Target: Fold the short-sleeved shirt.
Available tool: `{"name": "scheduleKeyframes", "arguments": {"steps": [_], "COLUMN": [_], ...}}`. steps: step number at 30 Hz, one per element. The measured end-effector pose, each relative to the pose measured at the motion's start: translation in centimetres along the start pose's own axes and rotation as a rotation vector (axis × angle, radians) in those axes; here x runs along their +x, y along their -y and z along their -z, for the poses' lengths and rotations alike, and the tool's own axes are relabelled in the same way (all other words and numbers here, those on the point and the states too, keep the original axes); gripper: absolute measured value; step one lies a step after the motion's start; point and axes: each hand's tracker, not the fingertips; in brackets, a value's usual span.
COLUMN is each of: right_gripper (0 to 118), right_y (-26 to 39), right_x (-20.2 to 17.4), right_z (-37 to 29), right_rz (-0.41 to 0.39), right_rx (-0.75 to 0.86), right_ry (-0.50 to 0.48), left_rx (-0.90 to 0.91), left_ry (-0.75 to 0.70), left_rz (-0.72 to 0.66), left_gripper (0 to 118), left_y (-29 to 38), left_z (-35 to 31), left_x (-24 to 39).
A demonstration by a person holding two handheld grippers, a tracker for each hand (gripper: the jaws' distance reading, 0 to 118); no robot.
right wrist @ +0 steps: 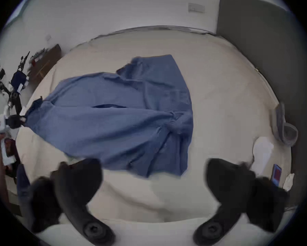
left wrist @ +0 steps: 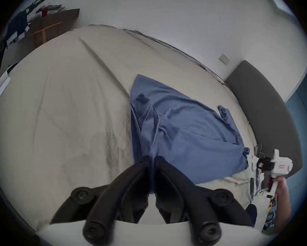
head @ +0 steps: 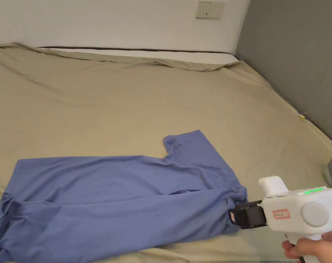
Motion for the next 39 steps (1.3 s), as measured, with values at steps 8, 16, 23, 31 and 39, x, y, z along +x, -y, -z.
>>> {"name": "scheduleKeyframes", "arguments": {"steps": [8,16,23,31,39], "right_gripper": [98,9,9,9,9], "right_y": [0.9,1.1,1.9,7.8,10.2], "right_x": [1.6,0.9,-0.4,-1.4,-1.5], "right_z": [7.3,-1.2,-7.6,-6.4,-0.8], "right_rz": [0.080,0.150,0.145,0.105,0.077], "right_rx": [-0.216,-0.067,-0.096,-0.292,-0.367], "right_ry": [0.025,-0.088,-0.050,-0.005,0.055], "left_rx": [-0.037,-0.043,-0.035,-0.193,-0.318], "left_ry": [0.015,0.132,0.157,0.088,-0.087], "left_rz": [-0.061,-0.175,-0.182,-0.153,-0.068], "left_gripper": [3,3,3,3,3], "left_y": [-0.1,-0.4,-0.8,3.7,6.4], "left_z": [0.7,-1.0,-4.8,-4.9,0.6], "left_x": [-0.4,-3.5,-5.7,-7.5,-7.3]}}
